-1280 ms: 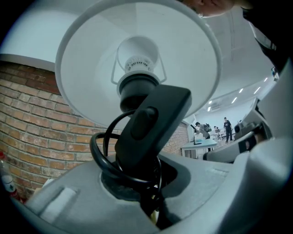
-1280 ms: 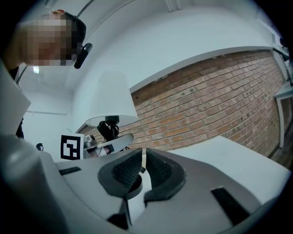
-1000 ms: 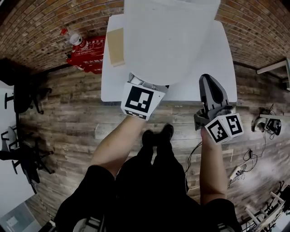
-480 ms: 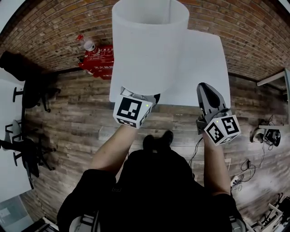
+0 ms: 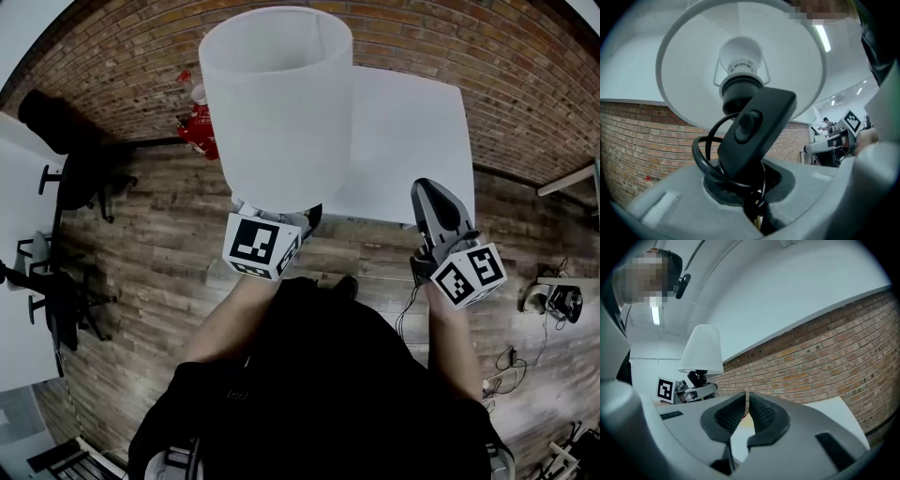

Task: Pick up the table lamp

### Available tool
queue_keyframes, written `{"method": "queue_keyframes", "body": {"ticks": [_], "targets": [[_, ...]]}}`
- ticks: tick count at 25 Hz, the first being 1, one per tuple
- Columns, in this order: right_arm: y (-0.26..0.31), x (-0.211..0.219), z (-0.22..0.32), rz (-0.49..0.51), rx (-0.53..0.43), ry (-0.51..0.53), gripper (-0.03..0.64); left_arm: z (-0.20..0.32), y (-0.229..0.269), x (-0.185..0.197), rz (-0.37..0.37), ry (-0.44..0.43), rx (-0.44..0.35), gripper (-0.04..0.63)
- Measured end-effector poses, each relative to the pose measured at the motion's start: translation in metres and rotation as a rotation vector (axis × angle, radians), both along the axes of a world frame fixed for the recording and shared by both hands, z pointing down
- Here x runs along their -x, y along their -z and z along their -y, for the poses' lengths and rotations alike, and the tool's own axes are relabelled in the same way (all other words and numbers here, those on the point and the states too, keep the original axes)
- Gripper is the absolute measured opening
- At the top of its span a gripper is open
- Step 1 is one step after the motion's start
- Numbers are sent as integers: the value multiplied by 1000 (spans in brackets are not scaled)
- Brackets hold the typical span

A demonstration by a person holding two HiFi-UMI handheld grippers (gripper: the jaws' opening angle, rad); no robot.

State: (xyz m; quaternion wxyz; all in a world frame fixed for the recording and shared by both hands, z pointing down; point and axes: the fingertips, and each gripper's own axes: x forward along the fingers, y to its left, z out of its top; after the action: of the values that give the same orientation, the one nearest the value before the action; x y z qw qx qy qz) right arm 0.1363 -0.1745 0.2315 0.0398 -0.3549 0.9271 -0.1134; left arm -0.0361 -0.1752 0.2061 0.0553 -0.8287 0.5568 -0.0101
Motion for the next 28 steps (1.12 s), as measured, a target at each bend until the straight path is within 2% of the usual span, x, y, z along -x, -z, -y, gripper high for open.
{"method": "queue_keyframes", "body": {"ticks": [8, 20, 28], "targets": [[11, 0, -2, 0, -6, -52, 25, -4, -1, 7, -10, -27, 44, 49], [18, 7, 5, -16, -47, -114, 13, 12, 1, 41, 20, -45, 35, 49], [15, 6, 14, -37, -47, -146, 12, 21, 9, 46, 27, -54, 12, 49]]}}
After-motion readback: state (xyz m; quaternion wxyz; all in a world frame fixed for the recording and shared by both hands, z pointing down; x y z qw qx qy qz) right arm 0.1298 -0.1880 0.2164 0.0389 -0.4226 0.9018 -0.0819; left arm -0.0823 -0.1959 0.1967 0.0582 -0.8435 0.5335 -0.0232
